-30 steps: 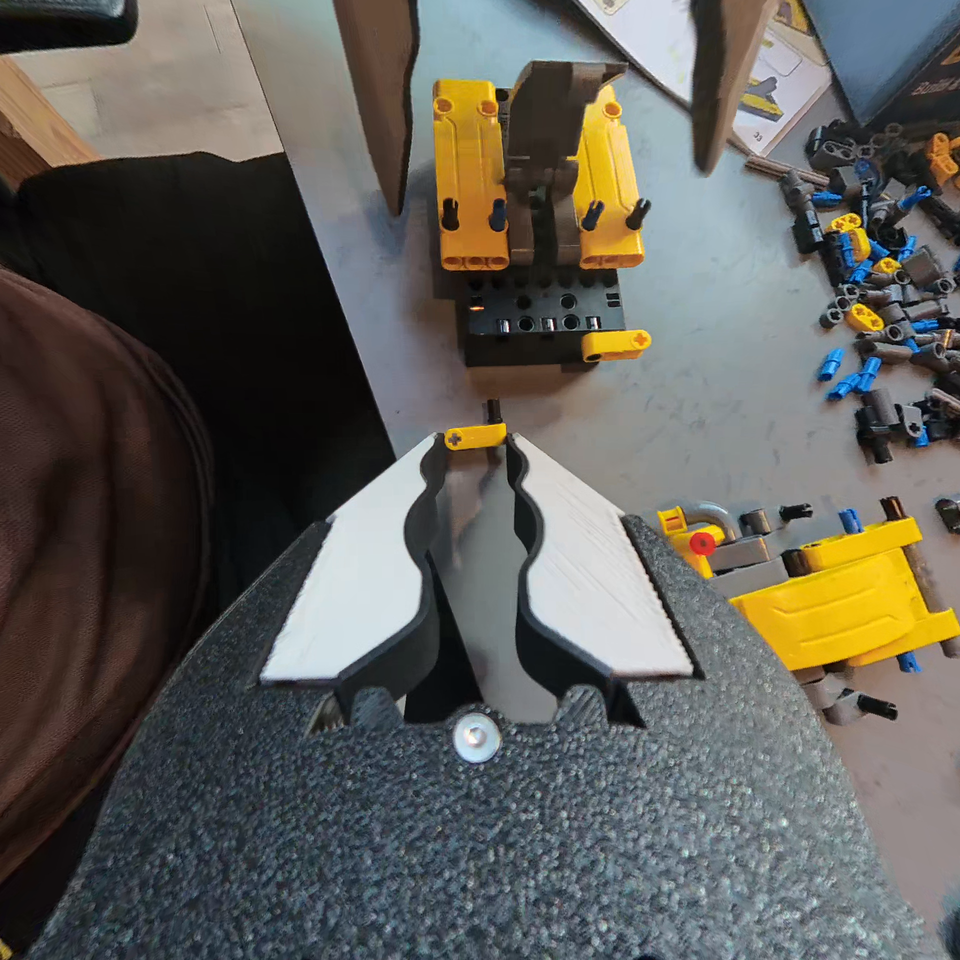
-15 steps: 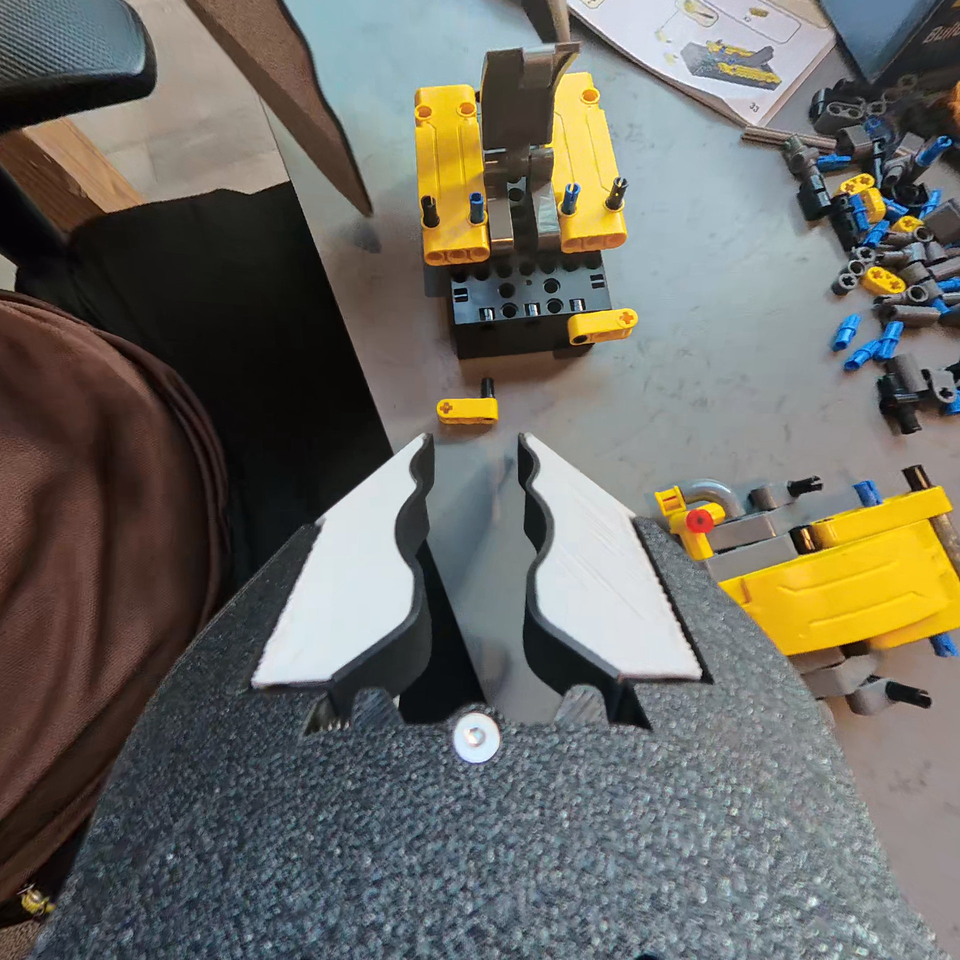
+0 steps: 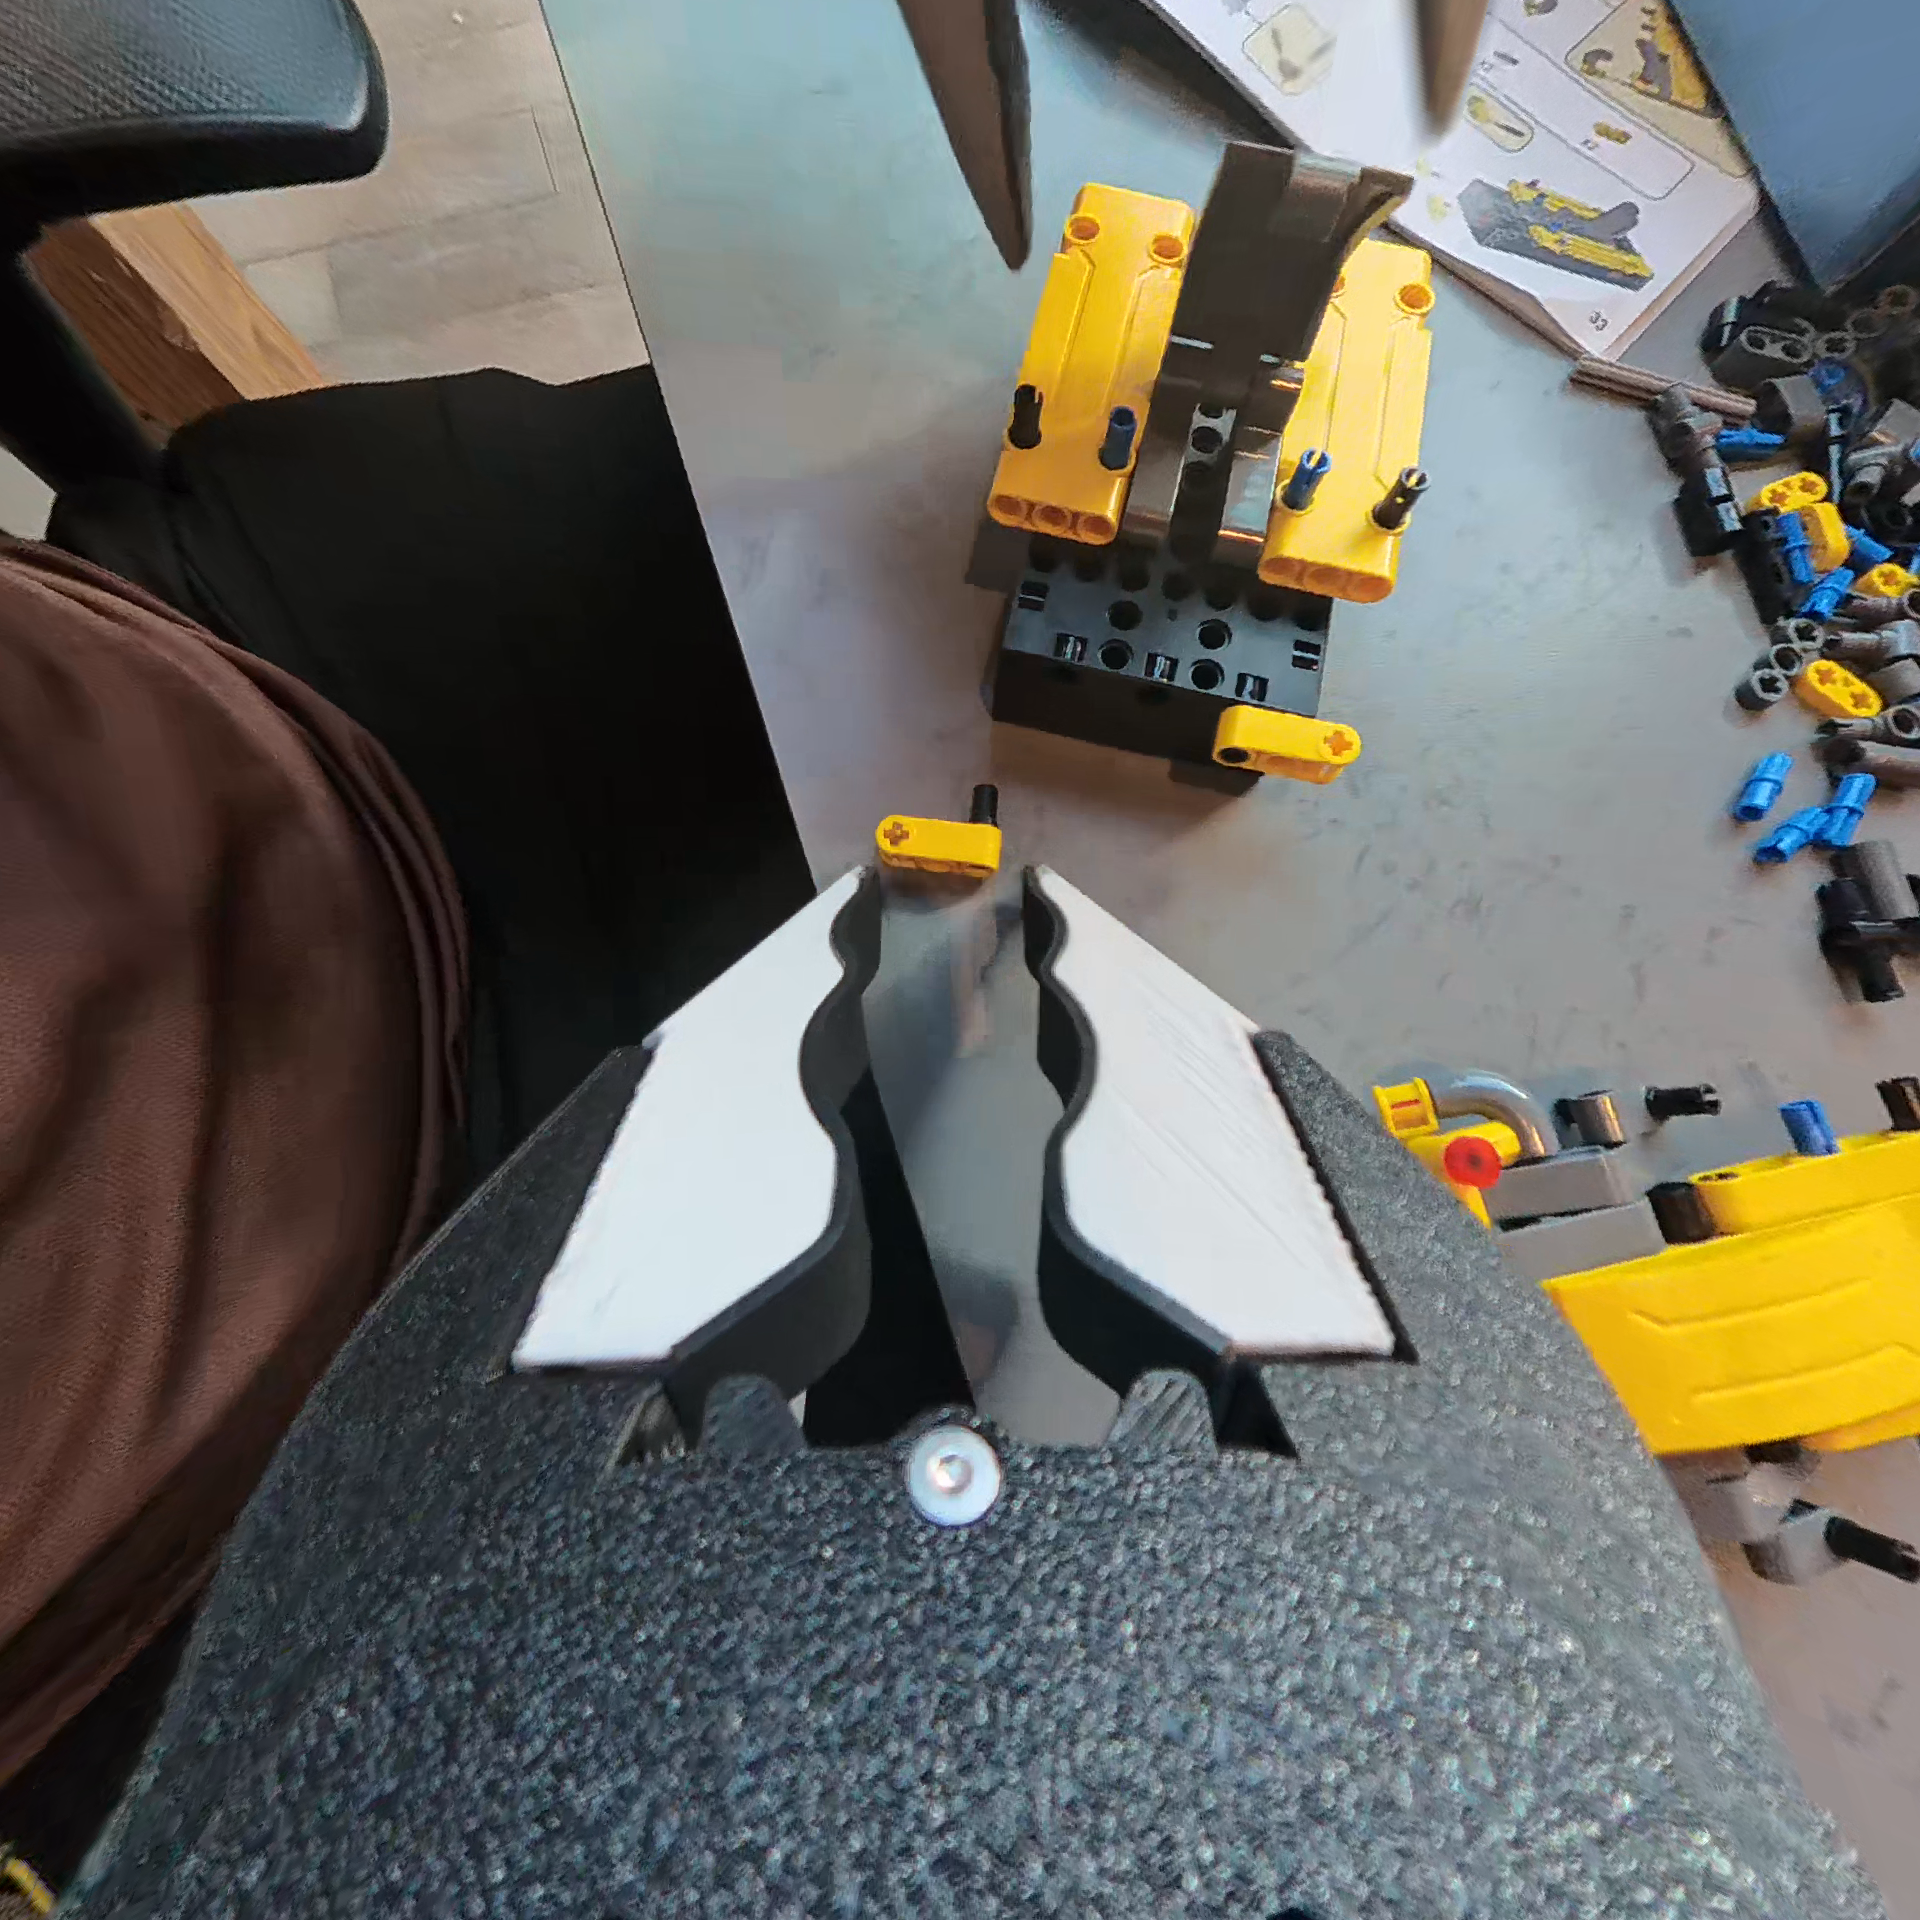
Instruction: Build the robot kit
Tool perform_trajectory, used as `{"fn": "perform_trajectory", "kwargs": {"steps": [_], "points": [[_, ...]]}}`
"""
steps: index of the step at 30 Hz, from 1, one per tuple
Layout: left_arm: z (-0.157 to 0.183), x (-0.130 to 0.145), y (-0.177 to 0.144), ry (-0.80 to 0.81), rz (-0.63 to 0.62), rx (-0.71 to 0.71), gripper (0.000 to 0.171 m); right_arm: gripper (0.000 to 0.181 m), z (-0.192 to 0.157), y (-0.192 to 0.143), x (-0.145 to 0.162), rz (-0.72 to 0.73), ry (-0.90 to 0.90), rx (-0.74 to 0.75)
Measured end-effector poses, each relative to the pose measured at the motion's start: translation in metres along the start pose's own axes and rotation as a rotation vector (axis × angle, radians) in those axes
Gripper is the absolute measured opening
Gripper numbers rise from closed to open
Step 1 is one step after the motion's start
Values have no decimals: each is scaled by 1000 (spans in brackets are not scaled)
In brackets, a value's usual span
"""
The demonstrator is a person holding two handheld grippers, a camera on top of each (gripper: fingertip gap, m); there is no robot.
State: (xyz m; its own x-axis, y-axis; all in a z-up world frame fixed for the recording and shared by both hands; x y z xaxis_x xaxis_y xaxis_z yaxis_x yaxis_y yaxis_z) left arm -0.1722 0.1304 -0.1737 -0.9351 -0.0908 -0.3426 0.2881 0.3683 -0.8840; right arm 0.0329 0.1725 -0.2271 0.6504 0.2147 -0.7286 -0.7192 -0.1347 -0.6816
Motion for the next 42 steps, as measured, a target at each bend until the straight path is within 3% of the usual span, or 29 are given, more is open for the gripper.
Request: {"fn": "perform_trajectory", "kwargs": {"steps": [1, 6, 8, 12, 15, 17, 21, 27, 33, 42], "points": [[-3, 1, -5, -77, 22, -45, 79, 24, 1, -2, 2, -2, -13, 4], [26, 1, -22, -451, 134, -233, 75, 28, 5, -14, 6, 10, -72, 2], [51, -13, -26, -568, 275, -255, 61, 28, 8, -15, 5, 25, -73, 0], [90, -42, -7, -746, 405, -185, 39, 32, 9, -9, -3, 44, -151, -58], [97, -54, 23, -785, 356, -223, 35, 31, 11, -1, -8, 26, -258, -71], [98, -67, 40, -783, 362, -175, 35, 30, 12, 5, -9, -6, -262, -92], [93, -77, 62, -718, 273, -204, 31, 14, 5, 7, -9, -9, -242, -103], [86, -82, 66, -663, 255, -198, 31, 13, 1, 5, -5, -2, -157, -59], [83, -81, 61, -701, 327, -160, 12, 12, -5, 3, -4, -3, -132, -10], [80, -83, 65, -609, 301, -146, 8, 12, -8, 1, 1, 30, -82, 27]]}}
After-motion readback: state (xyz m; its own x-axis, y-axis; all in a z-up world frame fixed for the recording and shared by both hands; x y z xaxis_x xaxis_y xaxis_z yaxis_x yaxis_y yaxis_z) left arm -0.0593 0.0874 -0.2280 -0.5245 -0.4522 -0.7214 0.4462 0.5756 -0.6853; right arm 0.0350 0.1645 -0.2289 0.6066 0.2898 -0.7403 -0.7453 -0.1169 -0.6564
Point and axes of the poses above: each gripper's, where its closed fingertips meet, y out along the fingers, x out of its underside, z = x × y across the jaws, the point moved 9 cm from there along -y, back along the fingers, and after that the axes turned 4 degrees about x, right-handed, at the moved point
